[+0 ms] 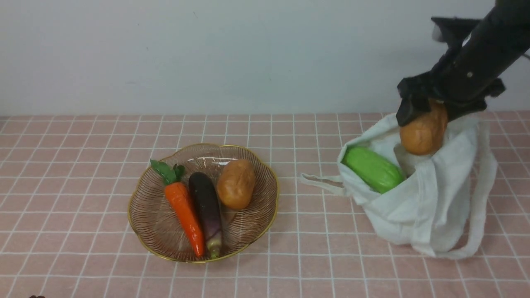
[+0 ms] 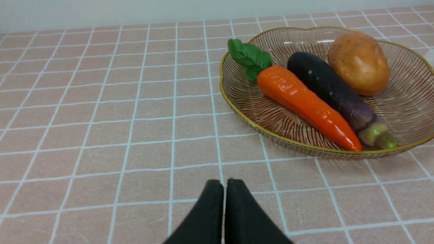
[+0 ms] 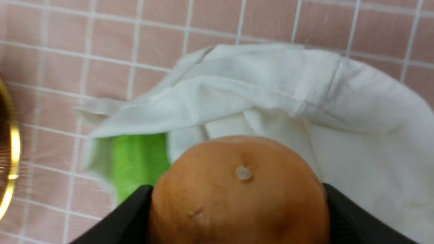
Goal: Take vegetables from bag on pink coffee tablecloth place on plate.
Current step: 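Reach into the bag and grasp the item inside with the right gripper, then take the potato out of the bag and place it in the dish with the right gripper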
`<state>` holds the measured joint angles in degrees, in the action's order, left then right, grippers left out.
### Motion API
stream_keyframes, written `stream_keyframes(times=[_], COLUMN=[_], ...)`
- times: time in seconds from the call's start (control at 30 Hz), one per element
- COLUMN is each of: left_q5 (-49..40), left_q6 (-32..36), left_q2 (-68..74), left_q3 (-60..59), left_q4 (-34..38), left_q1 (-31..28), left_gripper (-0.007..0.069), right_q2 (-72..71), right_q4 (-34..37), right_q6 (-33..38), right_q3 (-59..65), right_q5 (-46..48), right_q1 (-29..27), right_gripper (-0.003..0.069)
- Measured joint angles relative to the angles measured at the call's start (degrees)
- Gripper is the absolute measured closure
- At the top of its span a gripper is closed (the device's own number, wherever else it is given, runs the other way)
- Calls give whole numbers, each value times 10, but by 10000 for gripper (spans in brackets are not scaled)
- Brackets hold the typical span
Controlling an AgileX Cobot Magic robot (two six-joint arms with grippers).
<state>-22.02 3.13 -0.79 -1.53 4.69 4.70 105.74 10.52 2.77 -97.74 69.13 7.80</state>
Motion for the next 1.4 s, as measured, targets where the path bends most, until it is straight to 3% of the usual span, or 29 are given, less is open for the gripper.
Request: stream_keyframes(times=[0.73, 1.07, 1.17, 1.23, 1.4], left_q5=[0, 0, 0, 0, 0], left_q6=[0, 0, 0, 0, 0], left_q2=[0, 0, 0, 0, 0], left_q3=[0, 0, 0, 0, 0], left_q4=[0, 0, 0, 0, 0], left_q1=[0, 0, 0, 0, 0], left_gripper=[630, 630, 630, 630, 630], right_q2=[78, 79, 79, 79, 65], right_q4=[40, 54, 50, 53, 66], right_q6=[9, 1, -3, -7, -9], right_q3=[-2, -2, -2, -2, -2], right_q5=[18, 17, 17, 17, 17], right_q1=[0, 0, 0, 0, 0], right_gripper=[139, 48, 77, 134, 142])
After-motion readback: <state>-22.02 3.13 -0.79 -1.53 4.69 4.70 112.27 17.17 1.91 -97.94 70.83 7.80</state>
